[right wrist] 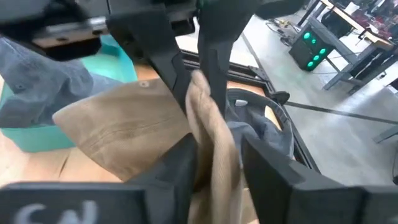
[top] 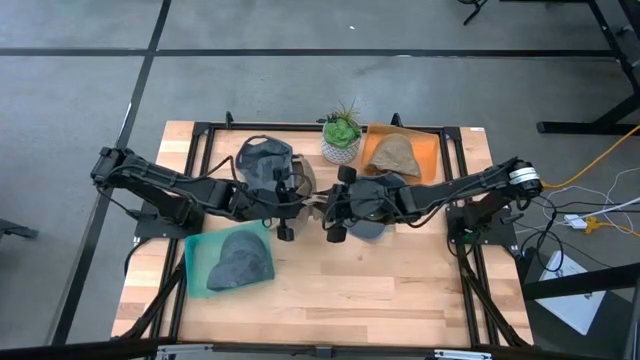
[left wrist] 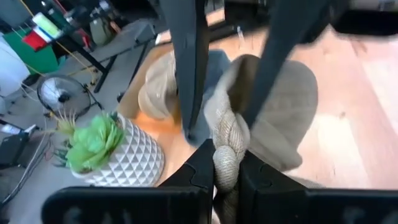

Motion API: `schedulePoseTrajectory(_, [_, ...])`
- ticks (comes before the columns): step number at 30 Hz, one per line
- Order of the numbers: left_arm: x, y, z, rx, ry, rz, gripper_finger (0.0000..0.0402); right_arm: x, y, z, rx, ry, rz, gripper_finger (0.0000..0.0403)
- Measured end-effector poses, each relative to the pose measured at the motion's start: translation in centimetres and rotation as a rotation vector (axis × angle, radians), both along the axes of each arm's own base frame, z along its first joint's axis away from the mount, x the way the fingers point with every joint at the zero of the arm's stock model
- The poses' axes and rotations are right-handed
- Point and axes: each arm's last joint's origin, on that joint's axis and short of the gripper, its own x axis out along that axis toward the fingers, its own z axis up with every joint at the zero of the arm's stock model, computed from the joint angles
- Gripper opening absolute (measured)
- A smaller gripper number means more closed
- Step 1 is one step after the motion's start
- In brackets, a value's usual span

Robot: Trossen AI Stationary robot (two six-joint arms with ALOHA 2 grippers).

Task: Pick & Place hat
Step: Put the bottom brown cap into the orange bin

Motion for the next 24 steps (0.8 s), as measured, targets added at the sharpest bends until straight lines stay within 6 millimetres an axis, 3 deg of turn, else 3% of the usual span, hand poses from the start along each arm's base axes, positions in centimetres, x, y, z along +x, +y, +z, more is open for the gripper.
schedulePoseTrajectory(10, [-0.13, 0.03, -0.23, -0.005, 0.024, 0.004, 0.0027, -0.08, -0.18, -0.32, 0.019, 0.032, 0.015, 0.0014])
schedulePoseTrajectory(18, [-0.14, 0.02, -0.21, -0.008, 0.021, 0.005, 0.0043, -0.04, -0.52, -0.41, 0.038, 0.043, 0.039, 0.0008])
schedulePoseTrajectory(24, [-0.05, 0.00, -0.04, -0.018, -0.002, 0.012, 0.0088, -0.23, -0.61, -0.78, 0.024, 0.086, 0.021, 0.0006])
